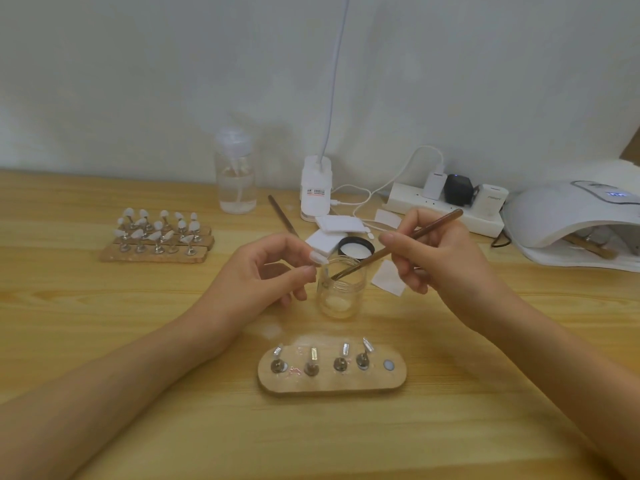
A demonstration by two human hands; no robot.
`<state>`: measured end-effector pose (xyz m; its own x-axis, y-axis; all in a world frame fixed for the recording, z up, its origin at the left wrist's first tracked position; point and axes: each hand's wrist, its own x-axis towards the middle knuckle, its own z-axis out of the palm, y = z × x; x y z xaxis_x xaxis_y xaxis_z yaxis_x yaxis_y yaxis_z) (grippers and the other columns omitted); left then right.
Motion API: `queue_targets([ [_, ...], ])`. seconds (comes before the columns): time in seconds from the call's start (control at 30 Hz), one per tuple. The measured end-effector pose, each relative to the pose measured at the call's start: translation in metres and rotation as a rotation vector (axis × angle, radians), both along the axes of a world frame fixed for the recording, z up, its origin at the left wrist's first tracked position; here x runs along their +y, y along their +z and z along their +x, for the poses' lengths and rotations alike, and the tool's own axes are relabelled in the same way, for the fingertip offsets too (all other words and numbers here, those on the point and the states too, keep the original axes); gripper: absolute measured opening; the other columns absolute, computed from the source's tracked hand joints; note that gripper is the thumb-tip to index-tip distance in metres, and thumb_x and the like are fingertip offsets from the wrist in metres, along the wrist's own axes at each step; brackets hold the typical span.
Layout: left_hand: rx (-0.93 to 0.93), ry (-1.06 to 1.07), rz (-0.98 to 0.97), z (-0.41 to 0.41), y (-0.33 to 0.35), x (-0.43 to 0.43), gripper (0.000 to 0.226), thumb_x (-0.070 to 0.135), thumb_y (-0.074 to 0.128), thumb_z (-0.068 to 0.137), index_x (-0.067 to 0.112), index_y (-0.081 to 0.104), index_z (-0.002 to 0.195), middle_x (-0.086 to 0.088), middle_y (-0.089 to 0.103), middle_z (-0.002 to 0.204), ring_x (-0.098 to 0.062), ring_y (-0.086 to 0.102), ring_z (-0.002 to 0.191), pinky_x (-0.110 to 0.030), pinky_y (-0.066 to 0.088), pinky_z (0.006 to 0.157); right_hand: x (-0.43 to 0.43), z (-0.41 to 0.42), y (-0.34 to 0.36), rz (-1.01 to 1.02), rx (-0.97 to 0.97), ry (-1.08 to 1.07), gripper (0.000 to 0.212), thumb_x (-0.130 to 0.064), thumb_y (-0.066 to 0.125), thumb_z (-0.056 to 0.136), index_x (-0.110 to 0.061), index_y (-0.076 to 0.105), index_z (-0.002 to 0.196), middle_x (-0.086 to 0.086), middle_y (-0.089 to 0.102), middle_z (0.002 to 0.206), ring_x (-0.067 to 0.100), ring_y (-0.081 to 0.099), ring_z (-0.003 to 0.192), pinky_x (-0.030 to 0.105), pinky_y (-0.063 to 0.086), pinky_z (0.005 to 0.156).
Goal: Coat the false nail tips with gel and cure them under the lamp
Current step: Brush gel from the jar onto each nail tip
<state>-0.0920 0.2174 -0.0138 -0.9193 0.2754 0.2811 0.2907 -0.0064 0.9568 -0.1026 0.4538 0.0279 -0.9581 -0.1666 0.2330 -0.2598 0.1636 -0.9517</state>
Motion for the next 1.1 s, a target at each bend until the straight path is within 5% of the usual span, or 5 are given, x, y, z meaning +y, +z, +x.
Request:
queue_targets([
  [0.37, 0.008, 0.078, -0.107, 0.001, -0.001, 0.002, 0.009, 0.006, 0.073, 0.085, 0.011, 0.068, 0.09, 0.009, 0.069, 0.082, -0.01, 0.064, 0.061, -0.017, 0.046, 0.054, 0.006, -0.002, -0.025, -0.376, -0.197, -0.051, 0.024, -0.02, 0.058, 0.094, -0.017, 0.046, 0.074, 0.0, 0.052, 0.056, 0.009, 0.044, 0.044, 0.017, 0.035, 0.04],
  [1.1, 0.017, 0.084, -0.1, 0.002, 0.002, 0.003, 0.011, 0.004, 0.073, 0.084, 0.01, 0.065, 0.082, 0.009, 0.066, 0.073, -0.009, 0.064, 0.063, -0.017, 0.048, 0.057, 0.001, -0.002, -0.028, -0.373, -0.069, -0.015, 0.022, -0.028, 0.064, 0.084, -0.017, 0.05, 0.072, 0.001, 0.06, 0.058, 0.009, 0.044, 0.042, 0.017, 0.039, 0.044],
])
